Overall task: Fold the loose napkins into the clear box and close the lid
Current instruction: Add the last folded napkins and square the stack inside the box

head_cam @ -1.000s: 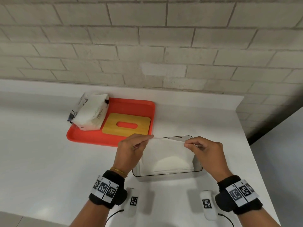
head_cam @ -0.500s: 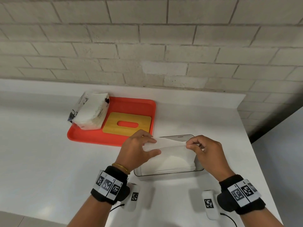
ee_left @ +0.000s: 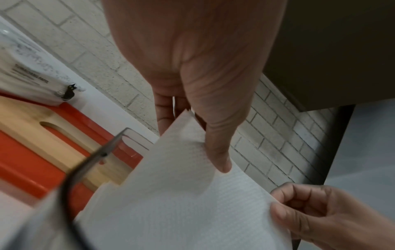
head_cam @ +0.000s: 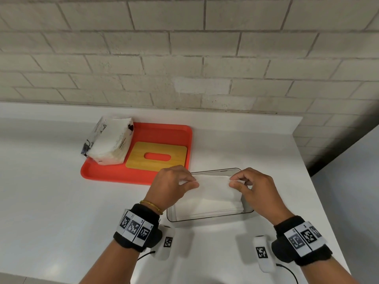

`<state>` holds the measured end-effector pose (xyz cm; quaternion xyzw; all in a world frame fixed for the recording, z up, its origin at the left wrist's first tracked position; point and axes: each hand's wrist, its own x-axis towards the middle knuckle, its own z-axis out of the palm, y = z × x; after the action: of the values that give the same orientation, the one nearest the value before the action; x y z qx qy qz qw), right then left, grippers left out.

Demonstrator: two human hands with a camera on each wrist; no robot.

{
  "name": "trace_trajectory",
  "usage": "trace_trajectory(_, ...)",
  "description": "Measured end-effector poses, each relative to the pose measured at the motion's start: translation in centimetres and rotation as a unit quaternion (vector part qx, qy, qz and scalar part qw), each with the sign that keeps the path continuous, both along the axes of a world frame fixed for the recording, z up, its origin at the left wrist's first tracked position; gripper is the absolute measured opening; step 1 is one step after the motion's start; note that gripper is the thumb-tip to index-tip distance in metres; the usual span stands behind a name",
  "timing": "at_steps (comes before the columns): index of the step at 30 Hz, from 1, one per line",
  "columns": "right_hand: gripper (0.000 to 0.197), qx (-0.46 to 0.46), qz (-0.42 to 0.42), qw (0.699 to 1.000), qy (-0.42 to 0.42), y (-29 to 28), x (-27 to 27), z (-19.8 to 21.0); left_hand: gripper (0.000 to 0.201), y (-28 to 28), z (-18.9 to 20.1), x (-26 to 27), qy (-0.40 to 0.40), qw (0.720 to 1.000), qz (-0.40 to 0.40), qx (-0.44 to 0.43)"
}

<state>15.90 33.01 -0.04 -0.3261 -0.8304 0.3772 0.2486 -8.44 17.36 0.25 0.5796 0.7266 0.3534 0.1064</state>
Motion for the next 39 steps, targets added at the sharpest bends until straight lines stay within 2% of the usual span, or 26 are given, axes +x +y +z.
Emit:
trace_trajectory(11, 0.012, -0.007, 0.011, 0.998, 0.058, 0.7, -0.3, 1.2, 0.020, -0.8, -0.1, -0.1, -0.087, 0.991, 0.097, 0.016)
trace_trajectory(18, 0.013, 0.013, 0.035, 0.998, 0.053, 0.8, -0.3, 1.2, 0.021, -1.5, -0.6, 0.0, -0.051, 0.996, 0.070, 0.030)
trace_trajectory(22, 0.013, 0.034, 0.059, 0.996, 0.064, 0.6, -0.1, 0.8, 0.021, -1.6, -0.9, 0.0, 0.001, 0.998, 0.047, 0.039)
trace_trajectory(29, 0.014, 0.004, 0.030, 0.998, 0.060, 0.6, 0.1, 0.9, 0.010, -1.4, -0.9, 0.2, 0.010, 0.997, 0.037, 0.060)
trace_trajectory(32, 0.023, -0.039, 0.016, 0.998, 0.047, 0.4, 0.1, 1.3, 0.013, -1.3, -0.7, 0.5, -0.043, 0.997, 0.046, 0.047)
trace_trajectory(34, 0.030, -0.046, 0.023, 0.998, 0.043, 0.4, 0.0, 1.5, 0.028, -1.3, -0.6, 0.5, -0.078, 0.995, 0.059, 0.029)
trace_trajectory(36, 0.028, -0.038, 0.040, 0.998, 0.026, 0.6, -0.1, 1.4, 0.045, -1.3, -0.6, 0.2, -0.094, 0.994, 0.056, -0.015)
trace_trajectory(37, 0.024, -0.033, 0.052, 0.998, 0.013, 0.8, 0.0, 1.3, 0.047, -1.2, -0.6, 0.1, -0.087, 0.994, 0.049, -0.040)
trace_trajectory(39, 0.020, -0.037, 0.079, 0.996, -0.016, 1.0, 0.0, 1.2, 0.034, -0.9, -0.6, 0.1, -0.052, 0.996, 0.034, -0.068)
